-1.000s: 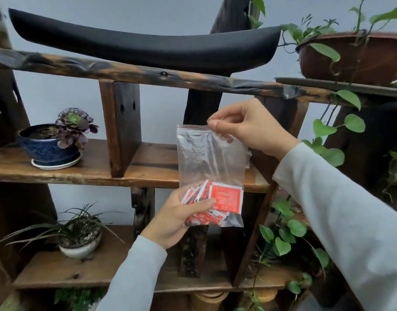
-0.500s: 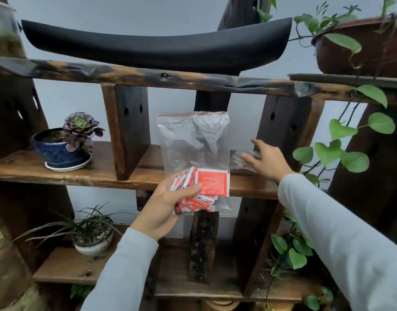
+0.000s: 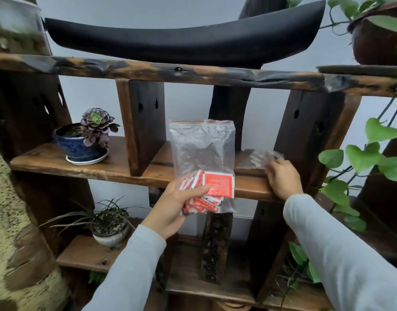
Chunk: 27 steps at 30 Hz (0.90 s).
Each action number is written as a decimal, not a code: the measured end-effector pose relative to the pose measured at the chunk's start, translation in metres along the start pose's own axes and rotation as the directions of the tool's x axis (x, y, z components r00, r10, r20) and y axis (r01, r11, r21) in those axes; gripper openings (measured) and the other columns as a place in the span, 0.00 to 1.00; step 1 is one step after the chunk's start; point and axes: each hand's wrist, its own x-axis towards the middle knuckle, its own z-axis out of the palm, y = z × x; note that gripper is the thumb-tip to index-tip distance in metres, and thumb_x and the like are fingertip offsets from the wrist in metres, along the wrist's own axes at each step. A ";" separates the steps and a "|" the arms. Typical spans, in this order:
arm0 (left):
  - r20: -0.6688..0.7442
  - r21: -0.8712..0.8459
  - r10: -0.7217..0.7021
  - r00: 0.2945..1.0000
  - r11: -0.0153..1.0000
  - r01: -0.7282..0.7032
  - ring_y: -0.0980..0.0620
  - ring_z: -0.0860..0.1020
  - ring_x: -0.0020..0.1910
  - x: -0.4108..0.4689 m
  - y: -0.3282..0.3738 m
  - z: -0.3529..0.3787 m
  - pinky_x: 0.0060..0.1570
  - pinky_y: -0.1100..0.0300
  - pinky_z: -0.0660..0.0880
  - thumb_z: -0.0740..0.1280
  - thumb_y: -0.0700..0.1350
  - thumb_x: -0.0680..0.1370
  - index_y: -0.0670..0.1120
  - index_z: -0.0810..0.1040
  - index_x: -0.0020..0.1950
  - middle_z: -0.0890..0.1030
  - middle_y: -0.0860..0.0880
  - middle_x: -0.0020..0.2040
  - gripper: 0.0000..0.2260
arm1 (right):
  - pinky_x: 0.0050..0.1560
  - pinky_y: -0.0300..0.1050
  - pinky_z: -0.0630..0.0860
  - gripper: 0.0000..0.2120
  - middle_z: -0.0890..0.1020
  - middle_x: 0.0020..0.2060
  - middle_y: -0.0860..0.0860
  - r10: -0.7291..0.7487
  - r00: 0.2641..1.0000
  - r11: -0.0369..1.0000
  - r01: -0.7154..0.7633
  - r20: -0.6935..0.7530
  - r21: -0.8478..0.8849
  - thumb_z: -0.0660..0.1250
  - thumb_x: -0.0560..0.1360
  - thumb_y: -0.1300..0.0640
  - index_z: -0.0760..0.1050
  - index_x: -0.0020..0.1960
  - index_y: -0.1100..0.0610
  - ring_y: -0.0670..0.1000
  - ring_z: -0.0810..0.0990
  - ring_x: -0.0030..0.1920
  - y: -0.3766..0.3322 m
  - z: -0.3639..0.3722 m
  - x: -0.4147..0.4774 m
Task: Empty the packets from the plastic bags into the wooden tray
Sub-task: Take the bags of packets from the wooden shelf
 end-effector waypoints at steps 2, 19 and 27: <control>-0.010 0.011 -0.010 1.000 1.000 0.010 0.43 0.82 0.59 0.001 -0.003 -0.002 0.64 0.44 0.76 0.75 0.42 0.73 0.46 0.76 0.66 0.84 0.42 0.59 0.22 | 0.59 0.57 0.77 0.10 0.85 0.56 0.60 0.012 1.000 0.998 -0.010 -0.022 0.054 0.67 0.80 0.56 0.84 0.58 0.56 0.63 0.81 0.56 -0.002 -0.004 0.003; -0.204 -0.093 0.022 0.979 0.995 -0.042 0.43 0.84 0.54 -0.021 -0.005 -0.064 0.53 0.51 0.81 0.72 0.37 0.74 0.42 0.77 0.65 0.85 0.40 0.56 0.19 | 0.48 0.47 0.84 0.07 0.89 0.40 0.49 -0.121 0.985 0.882 0.051 0.122 0.469 0.75 0.75 0.50 0.89 0.49 0.51 0.51 0.86 0.44 -0.090 -0.165 -0.032; 0.131 -0.305 -0.164 0.978 0.932 0.197 0.43 0.82 0.59 -0.063 -0.018 -0.047 0.55 0.49 0.81 0.66 0.56 0.77 0.44 0.76 0.69 0.81 0.39 0.64 0.24 | 0.38 0.39 0.82 0.06 0.87 0.35 0.56 -0.276 0.866 0.457 -0.263 0.416 0.850 0.73 0.71 0.63 0.86 0.43 0.65 0.49 0.85 0.36 -0.162 -0.200 -0.074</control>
